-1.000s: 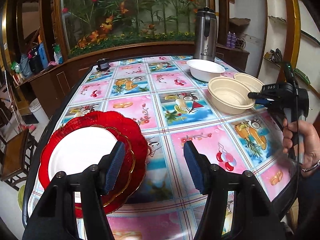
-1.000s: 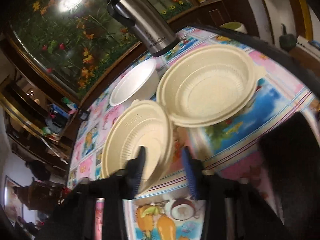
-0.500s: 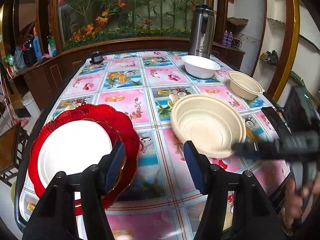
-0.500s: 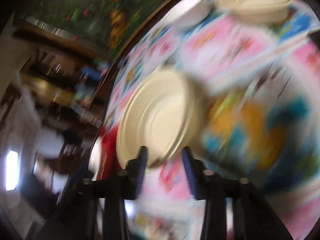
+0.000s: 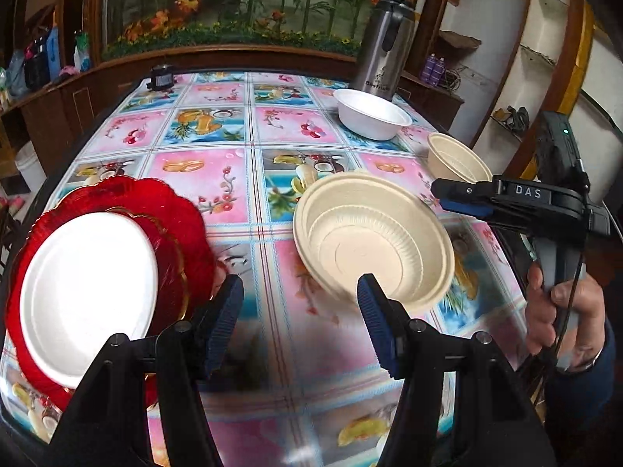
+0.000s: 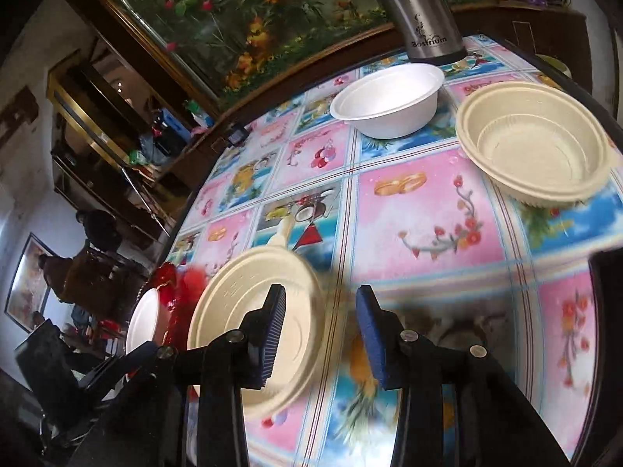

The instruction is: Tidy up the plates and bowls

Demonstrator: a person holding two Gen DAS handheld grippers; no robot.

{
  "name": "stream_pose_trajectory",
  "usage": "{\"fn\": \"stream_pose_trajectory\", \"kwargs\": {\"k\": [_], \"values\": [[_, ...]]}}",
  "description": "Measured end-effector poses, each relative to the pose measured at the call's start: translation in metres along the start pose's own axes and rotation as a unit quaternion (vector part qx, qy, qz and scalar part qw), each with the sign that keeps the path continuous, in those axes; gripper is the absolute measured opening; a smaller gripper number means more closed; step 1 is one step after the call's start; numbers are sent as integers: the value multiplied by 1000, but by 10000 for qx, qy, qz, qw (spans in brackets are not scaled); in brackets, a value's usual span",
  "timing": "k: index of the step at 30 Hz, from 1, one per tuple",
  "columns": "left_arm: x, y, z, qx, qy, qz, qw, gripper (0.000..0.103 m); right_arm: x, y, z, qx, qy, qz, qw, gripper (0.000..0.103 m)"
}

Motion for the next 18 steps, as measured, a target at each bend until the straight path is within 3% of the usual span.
{"fn": "stream_pose_trajectory", "kwargs": {"k": [2, 7, 11, 13, 14, 16, 18], "values": [[-6, -7, -4, 8, -22, 18, 10000, 60, -3, -6, 3, 75, 91, 40, 9999, 40], [-19, -33, -9, -369, -131, 127, 9992, 60, -2, -12, 11, 11, 251, 48, 9997, 38], [-10, -40, -9, -263, -11, 323, 9991, 60, -7, -19, 17, 73, 533, 94, 9985, 38], [-7, -42, -13, -237, -73, 360, 9990, 60, -4, -26, 19, -9, 634, 179, 9978, 27], [-6, -45, -14, -276, -126, 358, 9989, 60, 0, -30, 18, 18, 624, 272, 9977, 9], [-8, -50, -15, -337, -161, 370, 9986, 60, 7, -27, 17, -240, 404, 264, 9985, 9], [-11, -56, -14, -430, -212, 334, 9983, 60, 16, -18, 16, -187, 268, 219, 9992, 9]]}}
Point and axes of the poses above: each gripper's, at about its wrist camera, not at the fingertips, and y roughly against the way its jaws point, z to its left, x to its underside, the point moved 6 cm from there along -y, roughly the way its jaws point, and after that the axes turned 12 degrees about y, right-handed, at the moved point
